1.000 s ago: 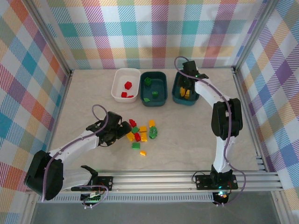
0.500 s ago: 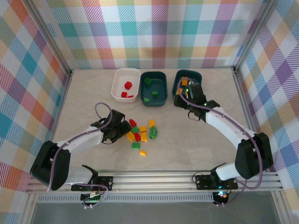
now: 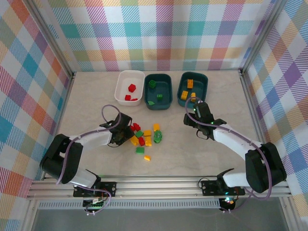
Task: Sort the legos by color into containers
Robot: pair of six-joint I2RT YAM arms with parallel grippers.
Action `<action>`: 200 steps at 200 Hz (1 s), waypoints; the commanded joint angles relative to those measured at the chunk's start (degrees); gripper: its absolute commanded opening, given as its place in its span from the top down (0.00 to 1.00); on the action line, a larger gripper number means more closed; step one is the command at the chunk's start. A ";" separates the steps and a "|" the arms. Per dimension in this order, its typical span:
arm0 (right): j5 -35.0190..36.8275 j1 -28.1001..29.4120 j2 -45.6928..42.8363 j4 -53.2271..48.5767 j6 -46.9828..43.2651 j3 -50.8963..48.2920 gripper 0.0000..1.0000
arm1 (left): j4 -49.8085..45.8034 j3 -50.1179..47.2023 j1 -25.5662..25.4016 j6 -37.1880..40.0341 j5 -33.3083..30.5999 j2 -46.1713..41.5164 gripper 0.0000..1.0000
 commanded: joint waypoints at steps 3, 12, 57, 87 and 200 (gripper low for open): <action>1.05 0.23 -0.58 3.03 1.20 -0.64 0.33 | 1.65 1.11 0.04 -0.06 0.21 1.17 0.51; 0.97 0.23 -0.48 3.06 1.33 -0.64 0.33 | 0.89 1.12 0.02 -0.04 0.22 0.75 0.52; 0.25 0.50 -2.37 2.84 2.20 -1.19 0.31 | -3.50 1.35 -0.03 0.45 1.10 -3.18 0.58; 0.54 0.58 -2.85 3.11 2.41 -1.55 0.31 | -5.37 1.45 -0.16 0.06 1.56 -5.70 0.65; 0.82 -0.05 -1.01 2.84 5.57 -1.66 0.31 | -8.08 15.26 -3.32 5.94 5.12 -5.26 0.63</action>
